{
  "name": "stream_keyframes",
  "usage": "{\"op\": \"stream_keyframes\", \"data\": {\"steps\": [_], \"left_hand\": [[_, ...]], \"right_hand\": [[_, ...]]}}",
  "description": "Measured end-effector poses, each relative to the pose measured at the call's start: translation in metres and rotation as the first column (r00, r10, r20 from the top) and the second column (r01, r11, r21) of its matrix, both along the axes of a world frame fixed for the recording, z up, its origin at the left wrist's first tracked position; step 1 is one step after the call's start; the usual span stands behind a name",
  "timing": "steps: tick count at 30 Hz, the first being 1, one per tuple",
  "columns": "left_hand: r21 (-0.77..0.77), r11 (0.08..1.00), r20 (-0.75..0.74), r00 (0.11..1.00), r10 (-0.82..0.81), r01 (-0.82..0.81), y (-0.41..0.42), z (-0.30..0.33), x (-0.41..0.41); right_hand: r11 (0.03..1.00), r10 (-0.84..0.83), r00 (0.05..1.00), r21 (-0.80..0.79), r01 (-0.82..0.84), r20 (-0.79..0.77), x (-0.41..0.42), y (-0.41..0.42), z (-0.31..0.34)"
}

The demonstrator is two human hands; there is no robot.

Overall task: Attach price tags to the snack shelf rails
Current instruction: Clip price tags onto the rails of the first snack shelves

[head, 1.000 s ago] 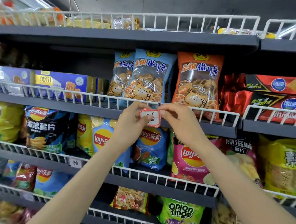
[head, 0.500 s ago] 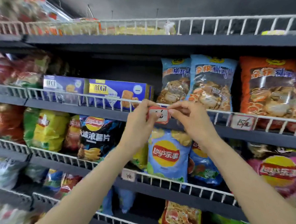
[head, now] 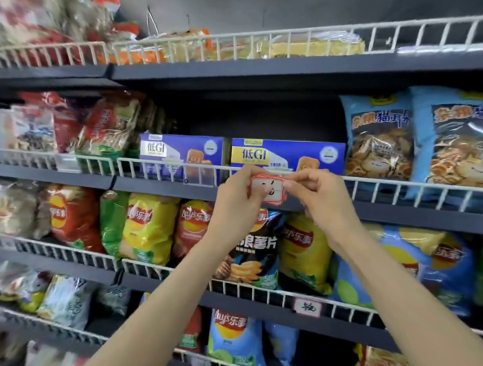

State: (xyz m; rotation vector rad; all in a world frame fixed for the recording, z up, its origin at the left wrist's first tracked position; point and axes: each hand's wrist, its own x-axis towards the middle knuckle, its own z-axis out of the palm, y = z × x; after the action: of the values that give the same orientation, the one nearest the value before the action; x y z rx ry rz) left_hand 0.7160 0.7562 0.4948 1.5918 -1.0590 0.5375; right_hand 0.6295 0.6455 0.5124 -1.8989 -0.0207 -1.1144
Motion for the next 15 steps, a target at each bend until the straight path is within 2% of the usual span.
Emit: {"op": "stream_keyframes", "data": {"steps": [5, 10, 15], "left_hand": [[0.019, 0.999, -0.015, 1.000, 0.026, -0.025, 0.012, -0.002, 0.005], [-0.022, 0.997, -0.010, 0.997, 0.076, -0.076, 0.029, -0.003, 0.012], [-0.033, 0.994, -0.070, 0.992, 0.102, -0.105, 0.048, -0.005, 0.036]], "right_hand": [[0.999, -0.041, 0.999, 0.020, 0.041, 0.011, 0.011, 0.005, 0.001], [0.997, -0.011, 0.999, 0.083, 0.007, 0.046, 0.019, 0.018, -0.005], [0.997, -0.069, 0.995, 0.040, 0.066, 0.079, 0.034, 0.032, 0.001]]}}
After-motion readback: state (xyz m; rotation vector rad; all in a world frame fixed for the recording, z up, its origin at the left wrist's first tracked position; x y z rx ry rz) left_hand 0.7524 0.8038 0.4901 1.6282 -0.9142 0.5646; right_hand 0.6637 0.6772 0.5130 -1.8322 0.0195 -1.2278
